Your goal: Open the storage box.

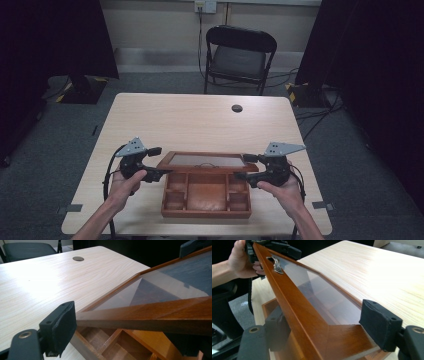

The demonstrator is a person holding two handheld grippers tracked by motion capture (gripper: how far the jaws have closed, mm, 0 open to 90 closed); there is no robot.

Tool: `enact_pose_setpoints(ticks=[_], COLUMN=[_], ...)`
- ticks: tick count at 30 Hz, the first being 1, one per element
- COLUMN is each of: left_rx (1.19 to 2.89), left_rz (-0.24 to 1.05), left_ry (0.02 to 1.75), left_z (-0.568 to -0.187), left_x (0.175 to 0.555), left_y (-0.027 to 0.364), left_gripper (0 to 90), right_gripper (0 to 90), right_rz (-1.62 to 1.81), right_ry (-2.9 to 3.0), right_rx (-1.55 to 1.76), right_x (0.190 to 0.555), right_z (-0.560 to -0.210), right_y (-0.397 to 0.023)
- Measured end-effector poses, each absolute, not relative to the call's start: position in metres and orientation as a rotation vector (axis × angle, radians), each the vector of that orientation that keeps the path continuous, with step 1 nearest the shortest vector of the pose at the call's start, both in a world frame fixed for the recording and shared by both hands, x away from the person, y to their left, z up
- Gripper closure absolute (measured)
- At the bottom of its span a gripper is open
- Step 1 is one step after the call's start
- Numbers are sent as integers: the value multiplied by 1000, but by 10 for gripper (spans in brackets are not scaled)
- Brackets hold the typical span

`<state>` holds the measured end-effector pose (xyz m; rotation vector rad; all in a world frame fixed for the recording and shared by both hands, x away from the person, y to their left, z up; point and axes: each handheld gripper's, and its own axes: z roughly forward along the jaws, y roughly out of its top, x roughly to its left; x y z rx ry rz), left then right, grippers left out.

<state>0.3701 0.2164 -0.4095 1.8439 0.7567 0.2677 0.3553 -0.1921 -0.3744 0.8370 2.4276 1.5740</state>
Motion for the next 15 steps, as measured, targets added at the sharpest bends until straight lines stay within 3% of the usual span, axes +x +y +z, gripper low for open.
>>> enact_pose_setpoints(ticks=[15], left_rx=[1822], left_rz=[238], left_ry=[746], left_z=[-401], left_x=[385], left_y=[206], left_gripper=[222], right_gripper=[332], right_rz=[1650], right_ry=[2361], right_rx=[886], right_x=[374], right_z=[-370], right_y=[-194])
